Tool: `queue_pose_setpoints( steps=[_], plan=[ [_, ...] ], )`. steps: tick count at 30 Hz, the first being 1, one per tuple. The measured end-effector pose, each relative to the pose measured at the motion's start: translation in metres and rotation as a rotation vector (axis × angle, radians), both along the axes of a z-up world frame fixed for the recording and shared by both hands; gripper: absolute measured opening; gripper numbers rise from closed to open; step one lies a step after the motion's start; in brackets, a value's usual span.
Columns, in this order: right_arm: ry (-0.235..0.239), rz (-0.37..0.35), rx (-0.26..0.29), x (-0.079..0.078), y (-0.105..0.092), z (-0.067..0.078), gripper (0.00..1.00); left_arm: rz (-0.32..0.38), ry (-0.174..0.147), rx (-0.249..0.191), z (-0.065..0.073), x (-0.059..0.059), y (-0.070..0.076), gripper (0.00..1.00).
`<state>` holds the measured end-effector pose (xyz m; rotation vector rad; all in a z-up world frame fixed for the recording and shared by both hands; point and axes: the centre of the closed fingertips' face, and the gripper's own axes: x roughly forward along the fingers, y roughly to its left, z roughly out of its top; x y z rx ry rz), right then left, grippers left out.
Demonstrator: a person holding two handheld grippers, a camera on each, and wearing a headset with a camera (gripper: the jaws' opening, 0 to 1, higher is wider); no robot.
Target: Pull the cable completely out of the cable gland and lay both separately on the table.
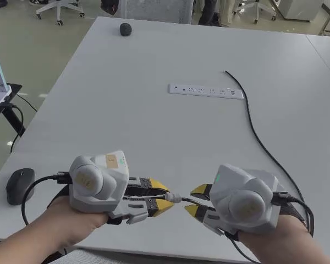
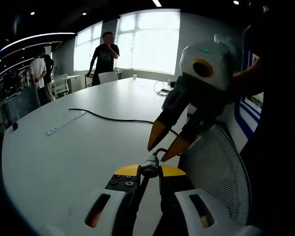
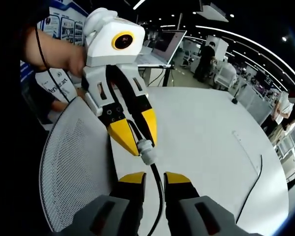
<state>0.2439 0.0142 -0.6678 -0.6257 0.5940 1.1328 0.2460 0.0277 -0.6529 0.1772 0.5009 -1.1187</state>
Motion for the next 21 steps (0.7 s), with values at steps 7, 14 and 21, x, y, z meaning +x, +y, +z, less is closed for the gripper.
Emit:
queue_pose_setpoints(
  steps=[7, 14, 21],
  plan=[
    [-0.063, 0.048, -0.046, 0.003, 0.002, -0.004, 0.05, 0.003, -0.001, 0.003, -0.001, 0.001, -0.001, 0.15],
    [-0.060, 0.045, -0.047, 0.007, 0.002, -0.010, 0.01, 0.006, 0.007, 0.003, -0.003, 0.002, -0.002, 0.15],
    [-0.017, -0.012, -0.005, 0.016, 0.000, -0.012, 0.00, 0.008, 0.005, 0.004, -0.003, 0.008, -0.001, 0.15]
  ],
)
